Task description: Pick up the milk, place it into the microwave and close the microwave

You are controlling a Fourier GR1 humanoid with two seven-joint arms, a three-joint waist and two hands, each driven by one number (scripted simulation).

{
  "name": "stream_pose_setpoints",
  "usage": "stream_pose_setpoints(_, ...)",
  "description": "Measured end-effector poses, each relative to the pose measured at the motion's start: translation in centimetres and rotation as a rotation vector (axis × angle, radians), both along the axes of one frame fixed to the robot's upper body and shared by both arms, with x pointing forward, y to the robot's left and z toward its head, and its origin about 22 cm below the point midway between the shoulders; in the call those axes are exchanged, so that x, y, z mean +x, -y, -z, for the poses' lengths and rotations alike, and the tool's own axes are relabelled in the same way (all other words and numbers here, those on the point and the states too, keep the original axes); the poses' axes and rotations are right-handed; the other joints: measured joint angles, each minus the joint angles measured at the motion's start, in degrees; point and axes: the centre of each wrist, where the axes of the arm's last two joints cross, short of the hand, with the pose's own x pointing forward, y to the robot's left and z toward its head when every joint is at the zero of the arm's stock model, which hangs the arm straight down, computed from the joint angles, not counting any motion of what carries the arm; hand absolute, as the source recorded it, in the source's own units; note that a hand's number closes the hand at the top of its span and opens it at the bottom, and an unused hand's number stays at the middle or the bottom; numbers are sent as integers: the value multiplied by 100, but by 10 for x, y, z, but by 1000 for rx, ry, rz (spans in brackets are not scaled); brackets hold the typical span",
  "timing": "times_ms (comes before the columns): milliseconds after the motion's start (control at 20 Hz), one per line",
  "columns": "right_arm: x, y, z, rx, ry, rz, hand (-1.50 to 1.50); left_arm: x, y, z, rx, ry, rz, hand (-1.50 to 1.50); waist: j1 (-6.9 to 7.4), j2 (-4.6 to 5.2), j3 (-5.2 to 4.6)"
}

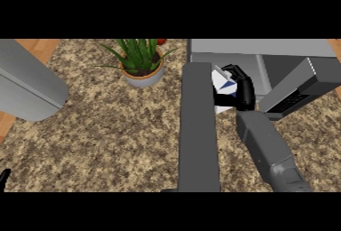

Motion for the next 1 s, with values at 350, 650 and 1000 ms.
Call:
stream_pose_setpoints(350,13,3,-8,-110,64,58,150,6,-5,2,-9,7,6,-150,63,43,7)
stream_pose_setpoints(650,28,7,-27,-333,118,126,150,12,-5,3,-15,15,18,-150,126,69,6)
stream_pose_setpoints(1000,35,-3,-37,-479,130,237,150,16,-8,7,-10,15,33,-150,266,117,2)
